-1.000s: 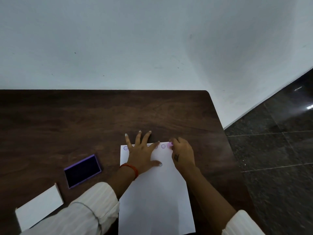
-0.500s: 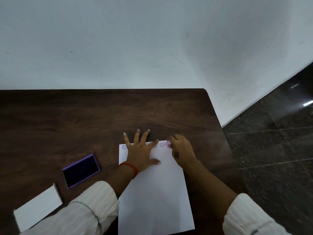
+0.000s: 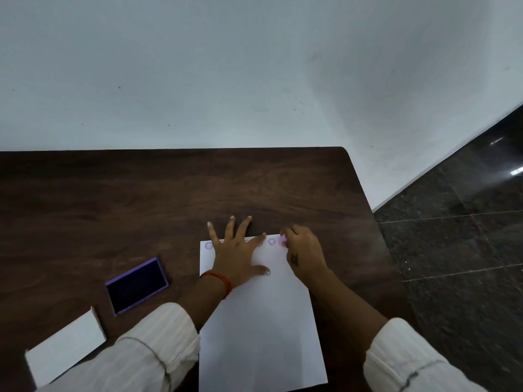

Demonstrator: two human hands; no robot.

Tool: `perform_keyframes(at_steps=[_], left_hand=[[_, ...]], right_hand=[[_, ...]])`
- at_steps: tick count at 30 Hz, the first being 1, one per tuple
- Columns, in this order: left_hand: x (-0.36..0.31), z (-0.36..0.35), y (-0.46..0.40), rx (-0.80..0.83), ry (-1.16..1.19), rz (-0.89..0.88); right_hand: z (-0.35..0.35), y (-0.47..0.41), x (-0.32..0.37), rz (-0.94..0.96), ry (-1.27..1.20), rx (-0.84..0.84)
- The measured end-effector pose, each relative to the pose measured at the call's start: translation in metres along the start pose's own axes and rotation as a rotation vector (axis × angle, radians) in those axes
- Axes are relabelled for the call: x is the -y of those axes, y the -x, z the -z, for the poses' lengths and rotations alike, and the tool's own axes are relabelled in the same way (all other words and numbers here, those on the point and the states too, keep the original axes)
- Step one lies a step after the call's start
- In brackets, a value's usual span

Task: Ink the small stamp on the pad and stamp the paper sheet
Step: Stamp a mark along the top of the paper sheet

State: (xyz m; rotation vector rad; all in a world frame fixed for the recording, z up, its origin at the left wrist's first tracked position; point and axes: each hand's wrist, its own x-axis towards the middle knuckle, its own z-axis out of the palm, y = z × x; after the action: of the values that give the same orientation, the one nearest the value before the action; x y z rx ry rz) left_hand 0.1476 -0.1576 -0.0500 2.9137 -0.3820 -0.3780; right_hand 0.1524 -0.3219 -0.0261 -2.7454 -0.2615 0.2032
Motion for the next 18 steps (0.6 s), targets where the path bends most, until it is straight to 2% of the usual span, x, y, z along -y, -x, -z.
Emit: perform_keyframes(at_steps=[4, 10, 12, 16, 18], left_hand=[[-0.001, 0.000, -0.002, 0.001, -0.009, -0.001], [-0.001, 0.001, 0.000, -0.006, -0.044, -0.016], [-0.001, 0.002, 0.001, -0.006, -0.057, -0.025], [-0.002, 0.001, 0.008, -0.019, -0.059, -0.027], [-0.003, 0.003, 0.014, -0.069, 0.009, 0.002]], right_hand=[[0.002, 0.000, -0.009, 0.051, -0.025, 0.000], [0.010, -0.003, -0.008, 0.007, -0.099, 0.019], [0.018, -0.001, -0.007, -0.078, -0.247, -0.021], [0.028, 0.021, 0.001, -0.314, -0.748, -0.294], [0.032, 0.031, 0.002, -0.424, -1.003, -0.308]])
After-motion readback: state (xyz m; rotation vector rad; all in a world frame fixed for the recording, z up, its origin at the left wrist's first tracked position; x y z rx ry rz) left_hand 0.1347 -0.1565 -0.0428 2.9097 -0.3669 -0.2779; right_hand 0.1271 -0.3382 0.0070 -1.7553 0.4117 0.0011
